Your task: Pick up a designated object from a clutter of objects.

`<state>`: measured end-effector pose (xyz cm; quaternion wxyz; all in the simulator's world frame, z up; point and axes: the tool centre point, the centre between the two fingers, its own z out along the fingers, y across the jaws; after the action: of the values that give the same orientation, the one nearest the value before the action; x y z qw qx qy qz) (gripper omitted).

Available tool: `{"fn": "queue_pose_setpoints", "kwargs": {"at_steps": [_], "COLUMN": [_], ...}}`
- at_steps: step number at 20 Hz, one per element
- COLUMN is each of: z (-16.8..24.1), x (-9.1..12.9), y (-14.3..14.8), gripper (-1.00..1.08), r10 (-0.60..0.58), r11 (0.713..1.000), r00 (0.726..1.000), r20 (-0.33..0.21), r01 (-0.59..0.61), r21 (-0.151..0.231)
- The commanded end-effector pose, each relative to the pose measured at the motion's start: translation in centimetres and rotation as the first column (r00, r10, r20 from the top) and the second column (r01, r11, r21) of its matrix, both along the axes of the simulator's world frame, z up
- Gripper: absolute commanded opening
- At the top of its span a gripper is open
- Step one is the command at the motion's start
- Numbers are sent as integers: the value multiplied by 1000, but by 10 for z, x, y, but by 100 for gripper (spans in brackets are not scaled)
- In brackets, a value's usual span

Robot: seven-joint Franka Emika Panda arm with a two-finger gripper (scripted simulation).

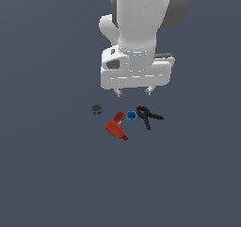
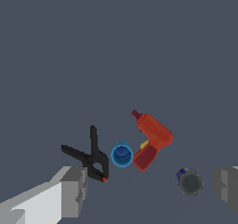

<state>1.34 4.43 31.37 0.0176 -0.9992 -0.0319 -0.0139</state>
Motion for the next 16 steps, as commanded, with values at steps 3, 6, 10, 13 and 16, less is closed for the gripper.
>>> {"fn": "queue_pose_setpoints", "kwargs": {"at_steps": [3, 6, 10, 13, 16], "z": [-16, -32, -60, -86, -115], "x": [-2, -4, -11, -19, -32], "y": [-11, -23, -44, -64, -86], "gripper": [100, 100, 100, 100, 100], "r10": [-26, -54, -104, -152, -206], "r11": [1000, 999, 995, 988, 978], "r00": [1000, 999, 995, 988, 978], "r20": [-3, -5, -8, -11, -15], "r01": [26, 54, 104, 152, 206], "r21": [2, 4, 6, 7, 6]}}
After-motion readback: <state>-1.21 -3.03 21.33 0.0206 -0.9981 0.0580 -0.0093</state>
